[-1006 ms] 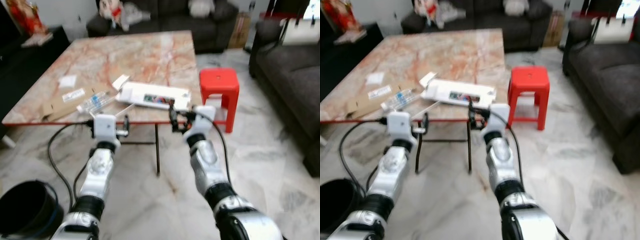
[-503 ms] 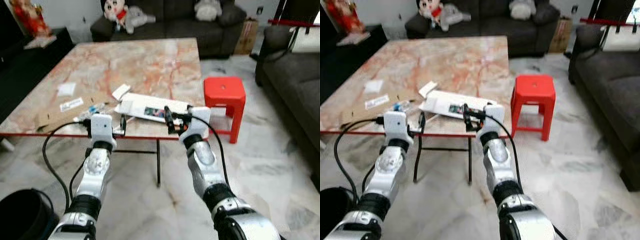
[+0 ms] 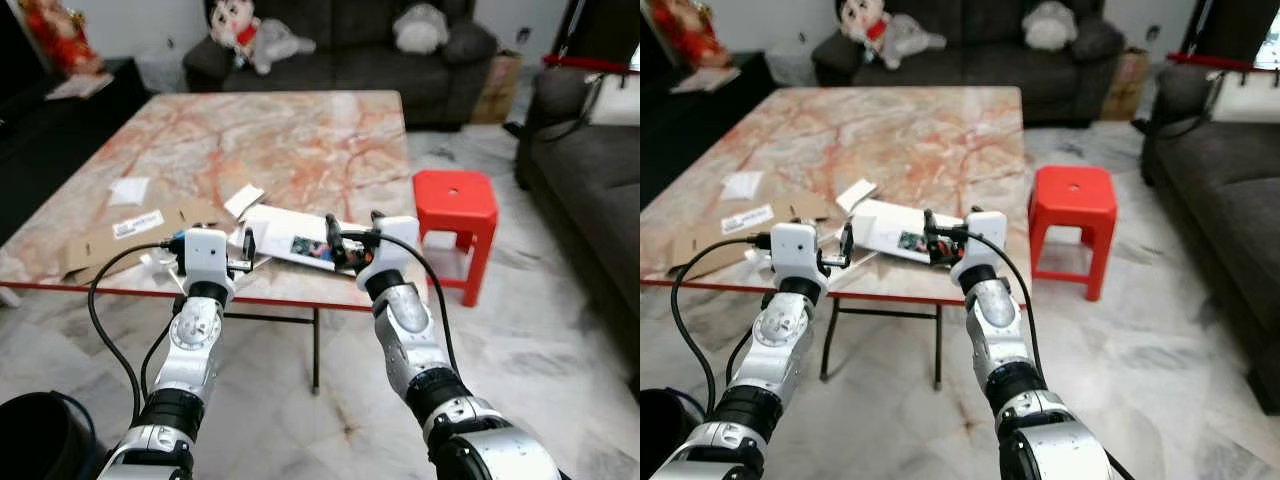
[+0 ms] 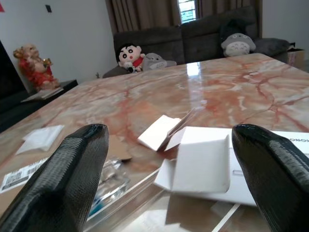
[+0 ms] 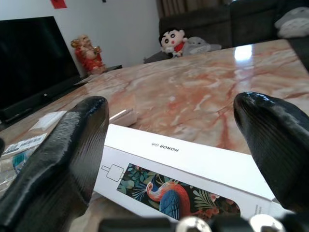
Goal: Picking trash to rubbish bin
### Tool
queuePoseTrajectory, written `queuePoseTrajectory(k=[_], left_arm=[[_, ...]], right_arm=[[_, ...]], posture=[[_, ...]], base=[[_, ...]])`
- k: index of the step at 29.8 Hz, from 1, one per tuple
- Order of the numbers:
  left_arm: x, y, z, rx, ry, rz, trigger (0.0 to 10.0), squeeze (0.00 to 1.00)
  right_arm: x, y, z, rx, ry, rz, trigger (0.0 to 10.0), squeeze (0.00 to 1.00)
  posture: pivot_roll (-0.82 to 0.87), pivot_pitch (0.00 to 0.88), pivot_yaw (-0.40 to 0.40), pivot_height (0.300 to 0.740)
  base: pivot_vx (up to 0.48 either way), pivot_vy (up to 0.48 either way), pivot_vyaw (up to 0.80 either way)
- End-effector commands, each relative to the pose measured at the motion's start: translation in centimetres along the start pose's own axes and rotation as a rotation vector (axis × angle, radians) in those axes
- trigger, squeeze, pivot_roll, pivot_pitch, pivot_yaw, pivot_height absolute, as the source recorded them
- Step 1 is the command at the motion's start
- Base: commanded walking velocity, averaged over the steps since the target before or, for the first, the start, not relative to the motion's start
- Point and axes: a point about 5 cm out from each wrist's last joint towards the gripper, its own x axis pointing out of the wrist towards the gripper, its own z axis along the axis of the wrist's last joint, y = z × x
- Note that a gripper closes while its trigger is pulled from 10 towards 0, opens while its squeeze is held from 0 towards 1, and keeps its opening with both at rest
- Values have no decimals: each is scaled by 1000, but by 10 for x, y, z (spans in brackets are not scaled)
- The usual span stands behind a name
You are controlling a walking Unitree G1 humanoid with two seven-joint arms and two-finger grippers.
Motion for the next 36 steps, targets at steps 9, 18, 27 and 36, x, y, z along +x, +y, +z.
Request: queuePoseTrajectory(k=[9,18,27,36], left_arm=[[1,-6,1,-8,2,-13,10000,0],[0,-7,1,-7,3,-17,10000,0],[-1,-16,2,-26,-15,-88,10000,0],[-5,-23,-2,-26,6,-133,10000,0]], right_arm=[[1,-1,2,23,-7,-17,10000,0],[1,-1,1,22,-2,-17,10000,0],[1,0,0,25,0,-17,10000,0],[0,-2,-1,30,5,-24,10000,0]], posture=[[-17,0,57,740],[-18,0,58,740],[-16,0,58,740],[-16,0,58,740]], base=[[389,0,0],[389,0,0],[127,0,0],[0,0,0]])
